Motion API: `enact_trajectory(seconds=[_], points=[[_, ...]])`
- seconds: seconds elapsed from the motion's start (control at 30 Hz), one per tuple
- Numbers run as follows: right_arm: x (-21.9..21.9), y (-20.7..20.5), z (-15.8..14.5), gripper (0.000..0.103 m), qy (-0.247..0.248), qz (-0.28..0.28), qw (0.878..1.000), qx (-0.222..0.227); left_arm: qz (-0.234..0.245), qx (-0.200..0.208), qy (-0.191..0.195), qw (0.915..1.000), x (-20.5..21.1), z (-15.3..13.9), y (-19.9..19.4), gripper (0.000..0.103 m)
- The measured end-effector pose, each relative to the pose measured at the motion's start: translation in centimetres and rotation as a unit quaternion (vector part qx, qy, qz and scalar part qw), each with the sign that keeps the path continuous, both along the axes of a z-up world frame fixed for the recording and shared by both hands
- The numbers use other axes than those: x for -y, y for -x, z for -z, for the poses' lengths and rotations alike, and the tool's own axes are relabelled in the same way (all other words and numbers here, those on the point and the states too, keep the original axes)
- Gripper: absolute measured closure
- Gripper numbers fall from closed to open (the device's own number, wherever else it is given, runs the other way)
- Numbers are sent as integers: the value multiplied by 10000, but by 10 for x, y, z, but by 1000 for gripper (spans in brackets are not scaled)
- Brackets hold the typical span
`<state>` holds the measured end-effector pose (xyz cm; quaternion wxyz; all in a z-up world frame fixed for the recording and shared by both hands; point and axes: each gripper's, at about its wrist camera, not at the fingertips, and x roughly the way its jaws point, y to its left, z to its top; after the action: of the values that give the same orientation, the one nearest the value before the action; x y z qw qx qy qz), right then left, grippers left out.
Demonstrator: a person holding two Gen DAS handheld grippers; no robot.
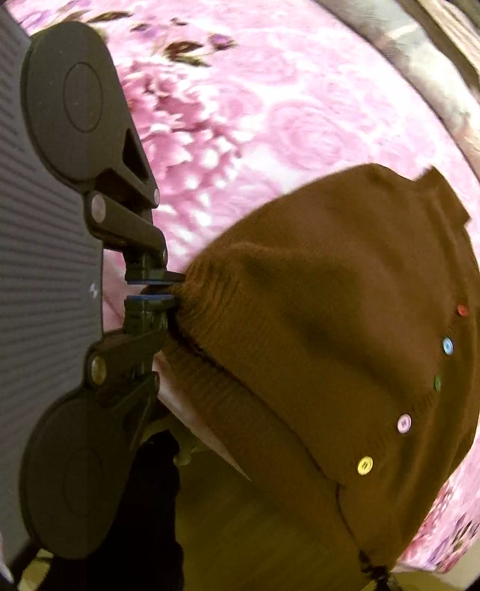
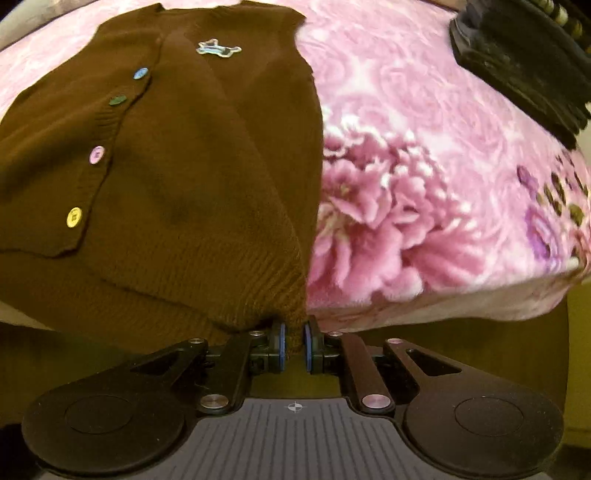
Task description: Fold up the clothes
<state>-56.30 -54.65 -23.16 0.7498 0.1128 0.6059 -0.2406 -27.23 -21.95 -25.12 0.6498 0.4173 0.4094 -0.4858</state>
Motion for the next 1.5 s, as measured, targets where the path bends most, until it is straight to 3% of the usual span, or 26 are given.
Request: enact_trajectory(seconds=[0.23,0.3,0.4,0.5,0.57,0.6,0.63,0.67,0.87,1.03,1.2,1.33,1.5], points=[[-10,8,-2,95,-118,111,9997,-197,51,-236,-46,9997,-2,-2,9,100],[-14,8,-7,95,-124,146,9997,-151,2,-220,159,9996,-5,-11,9,100],[-17,11,-22,95,-2,118,9999,88,-267,-338,798,9959,-17,-32,4,100],[-17,13,-27,95,172,100,9996,217,-193,-207,782,9965,-21,-33,5,96],[-14,13,-12,94,28,149,9999,4,-109,-142,676,9975,-20,-31,4,92],[-14,13,-6,79,-58,214,9997,-76,-67,-109,623,9980,-19,-31,3,91],[-14,14,-2,56,-136,296,9994,-130,-25,-77,570,9983,-19,-30,3,91],[-16,13,-3,19,-101,331,9993,-117,17,-44,517,9986,-18,-29,2,90],[-25,1,-34,16,99,146,9995,268,268,150,199,9993,-15,-26,-1,84],[13,-29,-63,16,74,262,9949,970,76,259,470,9985,54,-28,-52,73],[79,-97,-65,17,-71,78,9887,1496,-159,362,797,9960,131,-30,-108,68],[135,-178,-42,17,-188,-505,9833,1740,-347,443,1058,9928,192,-32,-153,65],[194,-267,-11,18,-281,-1557,9700,1845,-187,463,1102,9927,285,2,-206,64]])
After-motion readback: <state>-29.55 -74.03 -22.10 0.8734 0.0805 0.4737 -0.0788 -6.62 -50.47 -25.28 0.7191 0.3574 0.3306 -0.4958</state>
